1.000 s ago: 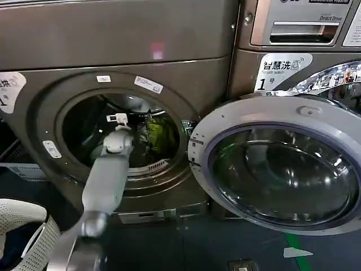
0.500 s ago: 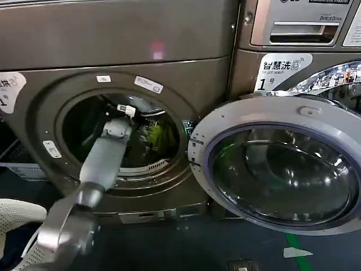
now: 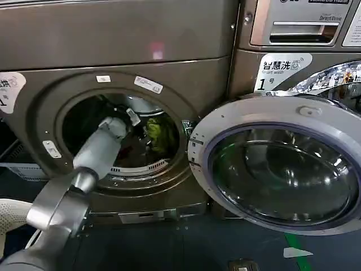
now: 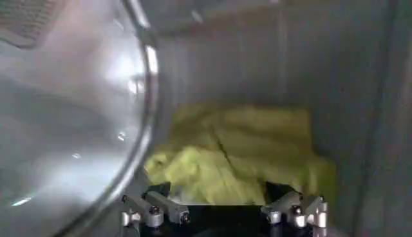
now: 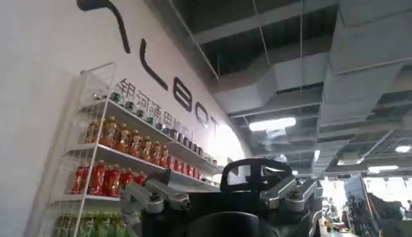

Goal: Grasp the clothes from the dryer.

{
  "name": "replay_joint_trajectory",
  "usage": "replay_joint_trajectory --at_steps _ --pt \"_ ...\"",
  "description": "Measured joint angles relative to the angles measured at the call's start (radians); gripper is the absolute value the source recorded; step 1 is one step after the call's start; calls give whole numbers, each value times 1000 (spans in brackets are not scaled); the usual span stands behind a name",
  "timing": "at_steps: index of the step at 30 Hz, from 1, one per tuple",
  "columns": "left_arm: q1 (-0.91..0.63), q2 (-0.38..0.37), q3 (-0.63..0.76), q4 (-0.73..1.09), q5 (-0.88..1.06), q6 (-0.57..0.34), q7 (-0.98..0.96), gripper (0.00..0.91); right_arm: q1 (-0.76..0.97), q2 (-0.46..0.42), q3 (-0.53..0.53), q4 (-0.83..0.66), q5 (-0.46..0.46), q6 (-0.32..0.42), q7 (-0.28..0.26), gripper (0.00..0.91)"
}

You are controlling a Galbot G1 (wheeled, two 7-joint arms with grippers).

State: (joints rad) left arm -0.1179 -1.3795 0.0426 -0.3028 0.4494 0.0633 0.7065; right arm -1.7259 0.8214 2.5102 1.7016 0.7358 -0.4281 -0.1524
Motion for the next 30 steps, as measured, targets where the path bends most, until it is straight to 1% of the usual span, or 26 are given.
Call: replay_joint_trajectory --at_steps 4,9,17,30 --pt "-19 7 45 39 70 -45 45 907 3 0 -2 -1 0 0 0 907" --pt "-42 4 97 76 148 -70 71 907 7 3 -9 2 0 0 0 907" --pt "-53 -10 151 116 255 -88 95 907 8 4 -10 -2 -1 2 -2 907" --pt "-37 -19 168 151 299 -87 102 907 15 13 -19 3 -4 6 -5 907"
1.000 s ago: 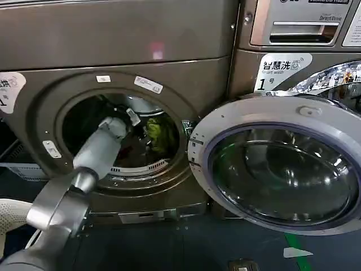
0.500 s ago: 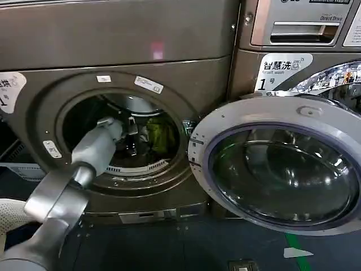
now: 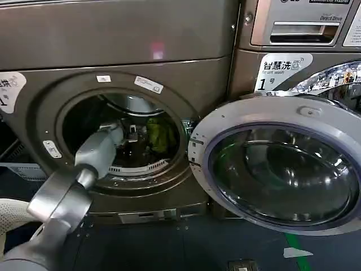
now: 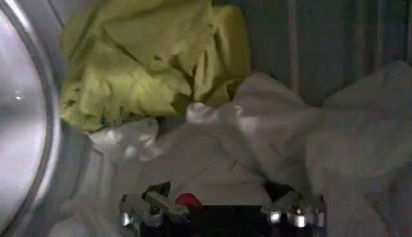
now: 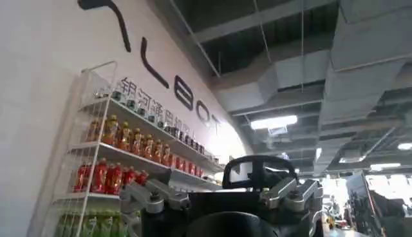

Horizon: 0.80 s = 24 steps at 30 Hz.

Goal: Grasp the clothes from the dryer.

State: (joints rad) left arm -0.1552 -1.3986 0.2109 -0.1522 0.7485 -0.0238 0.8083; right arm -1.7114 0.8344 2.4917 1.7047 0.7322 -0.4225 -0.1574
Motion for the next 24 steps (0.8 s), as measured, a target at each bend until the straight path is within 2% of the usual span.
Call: replay_joint_trajectory --at_steps 9,10,11,13,16,17,18,24 --pt "15 -4 -3 3 -1 23 -31 887 5 3 -7 -1 -3 2 -2 907" --pt "18 -4 -2 3 -1 25 -33 728 5 3 -8 -2 -4 2 -2 907" --pt "20 -5 -2 4 -1 27 -36 330 6 4 -9 -2 -4 3 -3 907" --pt "23 -7 0 8 -1 30 -37 148 8 6 -11 -2 -5 3 -3 907" --pt "26 -10 0 12 -6 34 -40 102 11 6 -15 -3 -7 4 -3 907" --pt "27 -11 0 12 -7 35 -42 23 11 7 -16 -4 -7 4 -3 907" --pt "27 -12 0 12 -7 37 -42 0 12 7 -16 -4 -7 4 -3 907" --pt "33 -16 0 10 -6 36 -42 0 13 10 -20 -10 -15 9 -6 907"
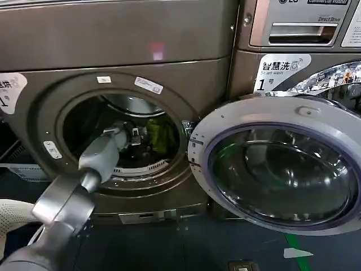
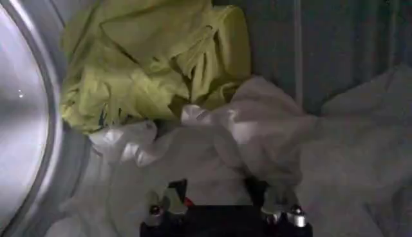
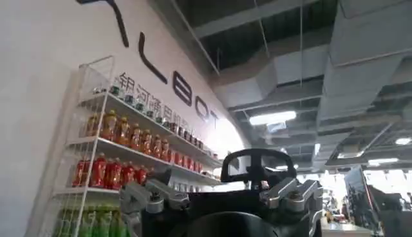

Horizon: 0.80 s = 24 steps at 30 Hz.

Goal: Grasp the clothes from the dryer.

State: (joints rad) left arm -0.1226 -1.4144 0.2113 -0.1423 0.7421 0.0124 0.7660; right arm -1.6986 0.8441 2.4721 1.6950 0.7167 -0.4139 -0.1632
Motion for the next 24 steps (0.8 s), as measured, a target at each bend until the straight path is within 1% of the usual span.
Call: replay_joint_trajectory --at_steps 12,18,24 --pt "9 12 -42 -20 -22 -25 -8 0 3 0 -5 3 -6 1 2 907" --pt "23 21 -100 -51 -77 -24 -41 0 5 1 -12 11 -7 1 4 907" --pt "61 32 -185 -131 -175 0 -119 0 3 7 -12 14 -7 0 4 907"
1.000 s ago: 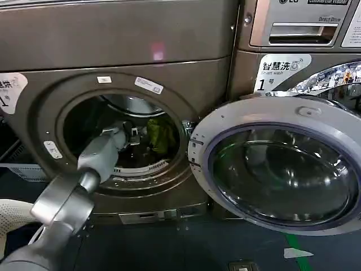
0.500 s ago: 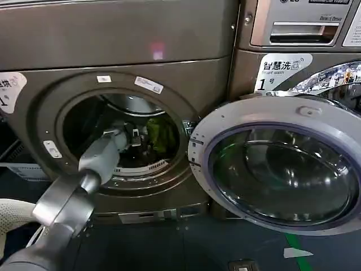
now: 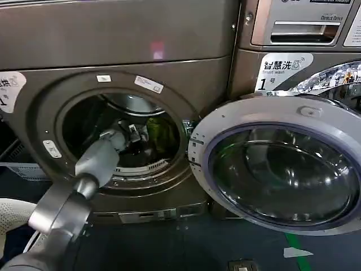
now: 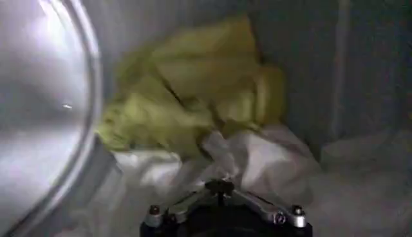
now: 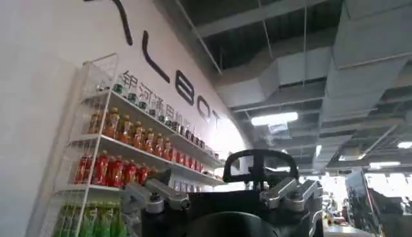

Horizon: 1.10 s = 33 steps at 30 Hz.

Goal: Grasp the clothes from the dryer.

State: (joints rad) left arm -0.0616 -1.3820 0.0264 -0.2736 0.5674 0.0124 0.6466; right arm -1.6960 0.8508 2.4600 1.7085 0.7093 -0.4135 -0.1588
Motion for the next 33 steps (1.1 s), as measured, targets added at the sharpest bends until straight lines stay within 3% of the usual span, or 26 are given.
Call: replay_joint_trajectory --at_steps 14,22,33 --pt "209 33 -151 -371 -345 32 -305 0 -7 3 4 3 6 3 0 907" --pt "342 24 -234 -613 -518 -43 -506 0 -8 2 7 10 7 7 -2 907" --pt "505 6 -364 -893 -592 -164 -732 0 -6 4 1 19 8 23 -1 907"
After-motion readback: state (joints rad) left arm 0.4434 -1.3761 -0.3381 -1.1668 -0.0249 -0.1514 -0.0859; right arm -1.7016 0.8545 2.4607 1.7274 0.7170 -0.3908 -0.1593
